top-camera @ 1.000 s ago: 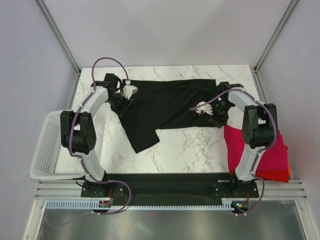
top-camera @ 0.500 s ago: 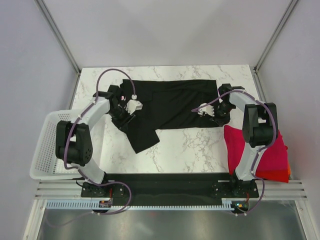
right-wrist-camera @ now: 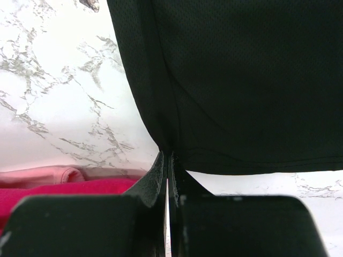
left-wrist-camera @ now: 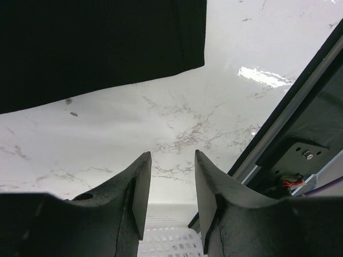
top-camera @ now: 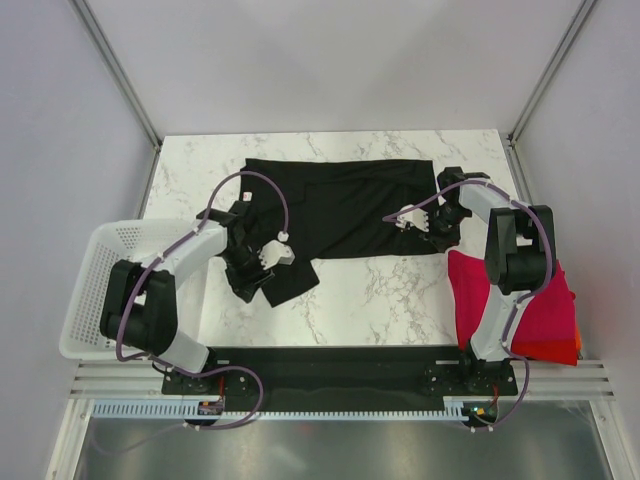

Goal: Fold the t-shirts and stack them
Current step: Fold the tshirt

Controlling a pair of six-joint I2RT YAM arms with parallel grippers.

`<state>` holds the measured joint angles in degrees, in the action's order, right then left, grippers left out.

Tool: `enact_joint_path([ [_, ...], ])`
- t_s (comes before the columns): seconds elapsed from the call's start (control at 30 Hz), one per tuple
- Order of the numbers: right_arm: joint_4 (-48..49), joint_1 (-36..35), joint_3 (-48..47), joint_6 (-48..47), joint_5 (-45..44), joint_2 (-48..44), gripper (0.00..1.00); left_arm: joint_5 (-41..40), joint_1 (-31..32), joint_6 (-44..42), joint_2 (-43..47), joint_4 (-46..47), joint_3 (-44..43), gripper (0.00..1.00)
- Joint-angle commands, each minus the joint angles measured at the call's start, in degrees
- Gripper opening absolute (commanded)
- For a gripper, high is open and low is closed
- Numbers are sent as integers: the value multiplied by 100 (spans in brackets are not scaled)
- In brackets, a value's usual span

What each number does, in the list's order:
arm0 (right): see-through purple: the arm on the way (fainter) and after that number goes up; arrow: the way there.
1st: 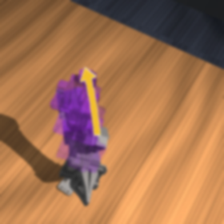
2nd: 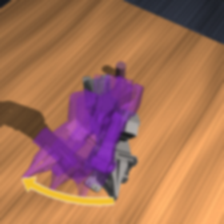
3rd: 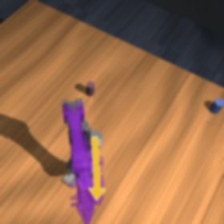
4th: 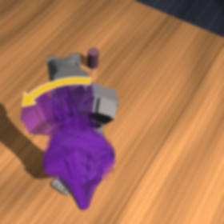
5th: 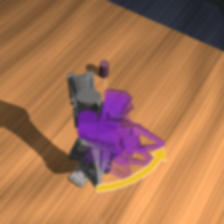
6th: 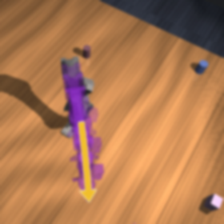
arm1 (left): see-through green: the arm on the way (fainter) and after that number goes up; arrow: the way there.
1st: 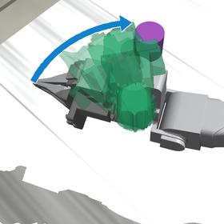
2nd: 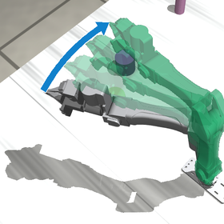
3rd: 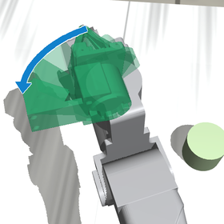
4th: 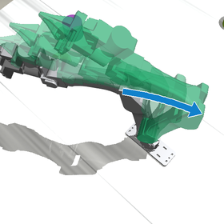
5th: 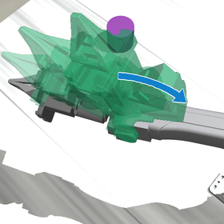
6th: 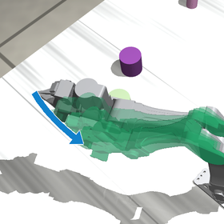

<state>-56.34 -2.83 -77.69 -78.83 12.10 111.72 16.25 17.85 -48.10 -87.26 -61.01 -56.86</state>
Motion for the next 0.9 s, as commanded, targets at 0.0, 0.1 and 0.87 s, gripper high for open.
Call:
enact_joint_path([
  [0.0,-18,19,-62,-27,144,113,0,1,271,-86,70,89,-27,45],
  [0.1,-18,19,-88,-27,161,122,0,-52,630,54,17,352,17,44],
  [0.87,-44,28,131,69,152,-80,0,-263,1564,872,-405,1654,606,41],
])
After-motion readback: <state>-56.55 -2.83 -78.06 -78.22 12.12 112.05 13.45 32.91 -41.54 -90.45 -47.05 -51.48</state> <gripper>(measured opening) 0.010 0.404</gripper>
